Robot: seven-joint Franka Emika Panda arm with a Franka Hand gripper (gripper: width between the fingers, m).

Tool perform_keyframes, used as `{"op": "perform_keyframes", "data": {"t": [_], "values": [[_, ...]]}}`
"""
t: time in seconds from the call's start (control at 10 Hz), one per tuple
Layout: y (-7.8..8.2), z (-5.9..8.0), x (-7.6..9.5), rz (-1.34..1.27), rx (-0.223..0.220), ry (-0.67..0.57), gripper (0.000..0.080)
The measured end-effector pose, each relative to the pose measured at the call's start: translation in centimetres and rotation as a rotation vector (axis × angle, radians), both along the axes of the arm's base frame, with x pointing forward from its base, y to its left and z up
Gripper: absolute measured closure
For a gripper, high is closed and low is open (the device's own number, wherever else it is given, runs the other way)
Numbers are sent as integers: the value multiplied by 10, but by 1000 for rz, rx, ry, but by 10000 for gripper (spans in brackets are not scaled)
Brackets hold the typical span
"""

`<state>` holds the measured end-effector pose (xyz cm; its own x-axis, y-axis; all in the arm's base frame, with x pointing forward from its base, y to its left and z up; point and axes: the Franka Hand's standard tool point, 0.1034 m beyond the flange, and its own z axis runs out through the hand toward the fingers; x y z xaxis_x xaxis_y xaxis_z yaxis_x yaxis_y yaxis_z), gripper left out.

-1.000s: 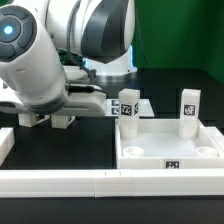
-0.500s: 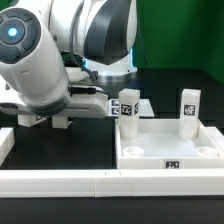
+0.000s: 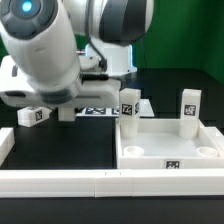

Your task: Assemble square table

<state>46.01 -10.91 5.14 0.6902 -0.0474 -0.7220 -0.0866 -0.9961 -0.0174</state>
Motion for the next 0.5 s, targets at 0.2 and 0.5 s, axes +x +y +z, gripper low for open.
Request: {"op": "perform_keyframes", "data": {"t": [0.2, 0.5], "values": [[0, 25, 20, 33, -3, -31, 514], [-3, 21, 21, 33, -10, -51, 512]]}}
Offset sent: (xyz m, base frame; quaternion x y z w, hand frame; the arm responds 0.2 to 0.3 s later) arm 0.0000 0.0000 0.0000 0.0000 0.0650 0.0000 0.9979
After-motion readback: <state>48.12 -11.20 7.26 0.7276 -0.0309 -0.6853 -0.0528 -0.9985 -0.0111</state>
